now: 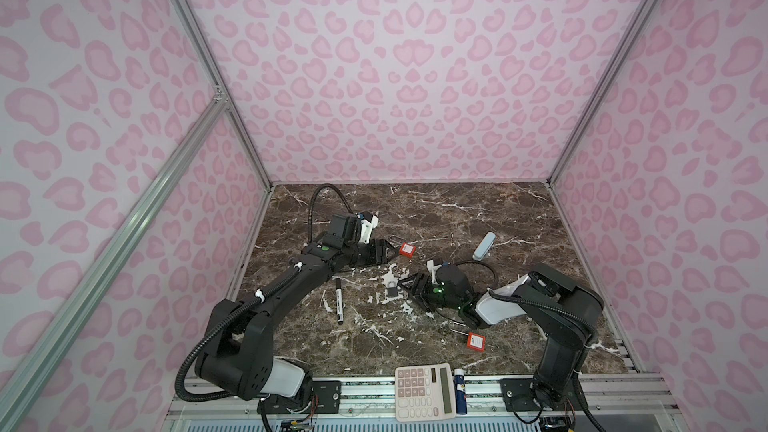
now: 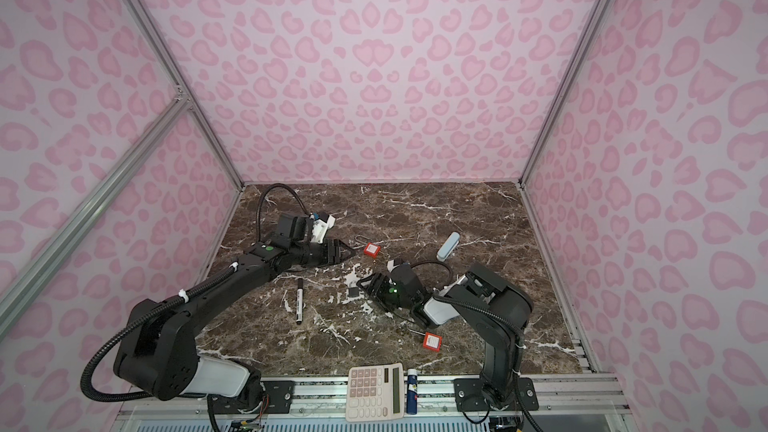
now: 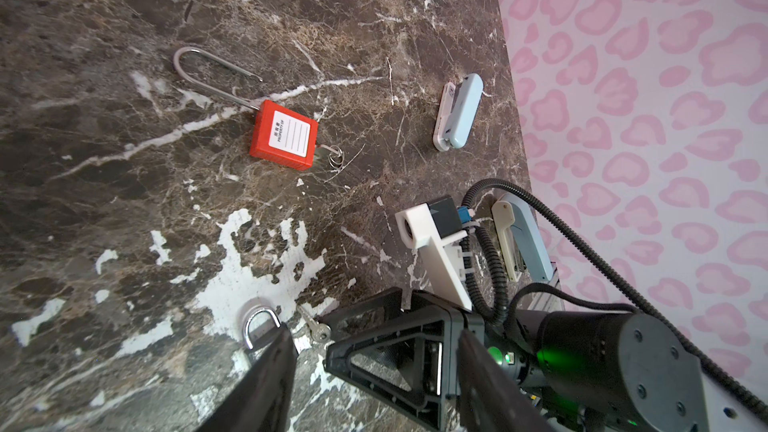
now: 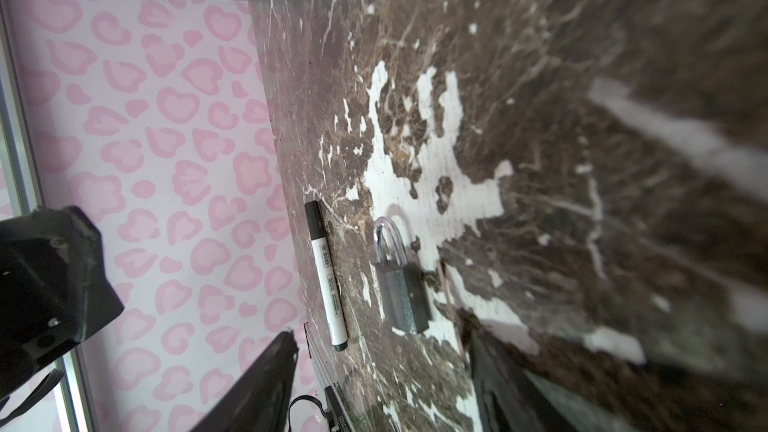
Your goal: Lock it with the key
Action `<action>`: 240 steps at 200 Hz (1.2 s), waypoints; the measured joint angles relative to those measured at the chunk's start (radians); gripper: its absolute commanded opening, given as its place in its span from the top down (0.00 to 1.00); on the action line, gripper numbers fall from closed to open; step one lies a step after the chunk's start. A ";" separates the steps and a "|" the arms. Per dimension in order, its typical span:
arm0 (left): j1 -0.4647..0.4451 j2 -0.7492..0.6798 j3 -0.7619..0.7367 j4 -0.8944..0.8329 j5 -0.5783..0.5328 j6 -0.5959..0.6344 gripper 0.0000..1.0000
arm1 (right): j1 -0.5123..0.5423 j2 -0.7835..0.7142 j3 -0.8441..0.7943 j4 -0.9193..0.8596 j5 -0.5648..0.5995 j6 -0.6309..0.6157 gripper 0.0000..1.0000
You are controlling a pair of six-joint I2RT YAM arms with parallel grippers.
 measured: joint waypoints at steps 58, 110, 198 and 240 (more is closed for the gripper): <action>0.000 0.000 0.000 0.003 0.000 -0.005 0.37 | 0.001 0.035 0.028 0.020 -0.009 -0.002 0.31; 0.000 -0.002 0.000 0.006 0.001 -0.011 0.37 | -0.004 0.004 -0.005 0.029 -0.001 0.000 0.28; 0.001 -0.023 -0.006 0.014 0.004 -0.027 0.36 | 0.006 -0.021 0.018 -0.055 0.008 -0.041 0.27; 0.002 -0.032 -0.008 0.014 0.007 -0.027 0.36 | 0.003 -0.028 0.010 -0.060 0.014 -0.040 0.27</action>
